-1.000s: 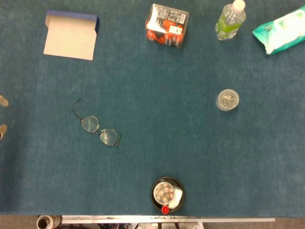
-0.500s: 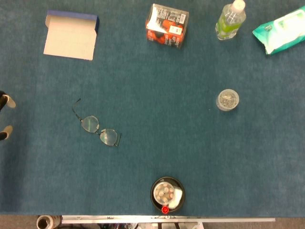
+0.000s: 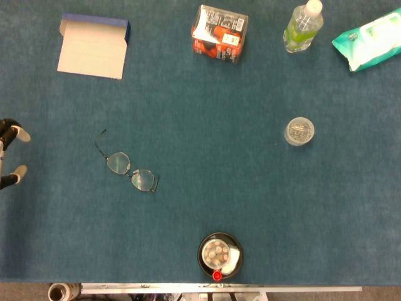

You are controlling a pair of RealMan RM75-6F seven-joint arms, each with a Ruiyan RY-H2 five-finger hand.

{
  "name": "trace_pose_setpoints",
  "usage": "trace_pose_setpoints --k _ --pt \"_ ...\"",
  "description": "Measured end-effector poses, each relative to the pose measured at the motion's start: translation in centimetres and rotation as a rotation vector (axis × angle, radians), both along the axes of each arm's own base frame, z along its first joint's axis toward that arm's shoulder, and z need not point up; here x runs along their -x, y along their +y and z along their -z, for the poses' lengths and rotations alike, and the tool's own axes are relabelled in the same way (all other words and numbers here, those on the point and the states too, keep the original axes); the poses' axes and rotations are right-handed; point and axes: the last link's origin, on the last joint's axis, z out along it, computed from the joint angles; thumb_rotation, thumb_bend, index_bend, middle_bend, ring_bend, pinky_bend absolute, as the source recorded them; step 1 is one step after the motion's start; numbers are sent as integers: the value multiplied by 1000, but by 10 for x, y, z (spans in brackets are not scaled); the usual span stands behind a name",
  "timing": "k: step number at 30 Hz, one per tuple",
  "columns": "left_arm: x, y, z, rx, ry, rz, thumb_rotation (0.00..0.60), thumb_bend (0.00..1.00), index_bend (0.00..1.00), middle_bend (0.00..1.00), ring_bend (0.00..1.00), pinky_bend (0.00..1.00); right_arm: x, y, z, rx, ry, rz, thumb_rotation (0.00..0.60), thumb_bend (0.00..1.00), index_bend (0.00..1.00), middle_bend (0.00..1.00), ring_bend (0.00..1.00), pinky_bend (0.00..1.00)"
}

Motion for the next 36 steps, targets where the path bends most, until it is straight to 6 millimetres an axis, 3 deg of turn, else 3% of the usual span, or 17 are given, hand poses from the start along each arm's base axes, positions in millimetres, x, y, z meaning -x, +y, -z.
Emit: trace_pose_setpoints --k 6,14,21,27,36 --pt "2 13 7 -24 -5 46 600 0 419 315 266 403 0 1 -7 28 -19 -8 600 24 464 367 262 234" --pt "-19 36 18 19 -4 137 600 0 350 139 182 329 2 -1 -10 36 -19 -14 600 167 464 367 262 234" --pt "-41 53 40 73 16 224 600 0 341 134 164 299 4 -2 -15 52 -28 -4 600 169 464 367 262 234" --pt "-47 65 59 99 60 256 600 0 341 135 164 298 6 -2 -17 52 -32 4 600 172 464 367 262 234" --pt "-51 74 66 87 69 282 600 0 341 136 164 298 6 -1 -17 50 -32 6 600 174 464 367 262 234"
